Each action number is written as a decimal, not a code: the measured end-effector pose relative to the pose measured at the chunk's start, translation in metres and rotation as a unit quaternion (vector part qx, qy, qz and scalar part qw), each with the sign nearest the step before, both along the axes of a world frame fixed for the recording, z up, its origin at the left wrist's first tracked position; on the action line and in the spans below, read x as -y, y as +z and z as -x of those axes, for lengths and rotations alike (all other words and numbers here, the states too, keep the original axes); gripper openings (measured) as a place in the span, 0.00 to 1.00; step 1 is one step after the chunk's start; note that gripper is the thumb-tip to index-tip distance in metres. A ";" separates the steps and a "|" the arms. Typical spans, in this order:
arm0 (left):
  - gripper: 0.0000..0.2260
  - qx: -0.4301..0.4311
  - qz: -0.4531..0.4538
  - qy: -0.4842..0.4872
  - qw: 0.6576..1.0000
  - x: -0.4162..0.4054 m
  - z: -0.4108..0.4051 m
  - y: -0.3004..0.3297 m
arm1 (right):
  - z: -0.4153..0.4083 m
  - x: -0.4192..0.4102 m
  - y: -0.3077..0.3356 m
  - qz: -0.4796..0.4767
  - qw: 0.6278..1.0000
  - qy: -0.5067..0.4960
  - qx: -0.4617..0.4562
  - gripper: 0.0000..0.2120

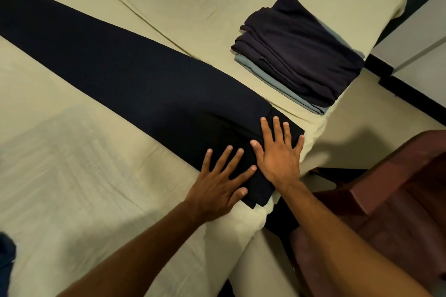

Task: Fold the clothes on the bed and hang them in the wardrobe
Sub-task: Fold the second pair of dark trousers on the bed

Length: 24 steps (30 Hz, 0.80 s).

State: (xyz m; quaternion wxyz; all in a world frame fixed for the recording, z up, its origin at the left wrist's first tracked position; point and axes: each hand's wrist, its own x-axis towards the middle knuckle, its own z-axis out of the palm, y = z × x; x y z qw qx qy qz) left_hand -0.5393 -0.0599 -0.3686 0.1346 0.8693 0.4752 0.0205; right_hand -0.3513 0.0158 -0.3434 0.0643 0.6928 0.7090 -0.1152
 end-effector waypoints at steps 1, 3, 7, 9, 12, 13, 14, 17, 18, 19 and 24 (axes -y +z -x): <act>0.27 -0.006 0.005 -0.011 1.000 0.000 0.003 0.001 | 0.001 -0.001 0.003 0.006 1.000 -0.001 -0.002 0.32; 0.31 -0.022 0.003 -0.030 0.999 0.002 0.009 0.006 | 0.001 -0.002 0.013 0.009 1.000 0.000 -0.002 0.31; 0.38 -0.042 -0.001 -0.053 0.998 0.009 0.014 0.010 | -0.001 -0.008 0.027 -0.009 1.000 -0.010 -0.027 0.29; 0.35 -0.035 -0.037 -0.062 0.997 0.009 0.011 0.012 | -0.008 -0.019 0.031 -0.014 0.998 -0.032 -0.057 0.30; 0.30 -0.025 -0.085 -0.062 0.994 0.007 -0.001 0.012 | -0.017 -0.045 0.037 0.038 0.993 -0.069 -0.089 0.31; 0.27 -0.030 -0.094 -0.054 0.994 0.007 -0.007 0.011 | -0.020 -0.056 0.038 0.065 0.991 -0.080 -0.084 0.31; 0.24 -0.039 -0.094 -0.042 0.994 0.007 -0.014 0.011 | -0.023 -0.066 0.040 0.092 0.989 -0.089 -0.075 0.32; 0.24 -0.051 -0.077 -0.006 0.996 0.011 -0.026 0.006 | -0.028 -0.088 0.044 0.152 0.977 -0.115 -0.097 0.38; 0.24 -0.046 -0.077 0.003 0.996 0.013 -0.028 0.004 | -0.029 -0.092 0.045 0.164 0.972 -0.125 -0.115 0.36; 0.24 -0.040 -0.078 0.009 0.996 0.015 -0.029 0.003 | -0.031 -0.095 0.045 0.176 0.965 -0.137 -0.135 0.34; 0.23 -0.037 -0.102 -0.004 0.994 0.011 -0.023 -0.002 | -0.034 -0.102 0.045 0.207 0.946 -0.178 -0.176 0.33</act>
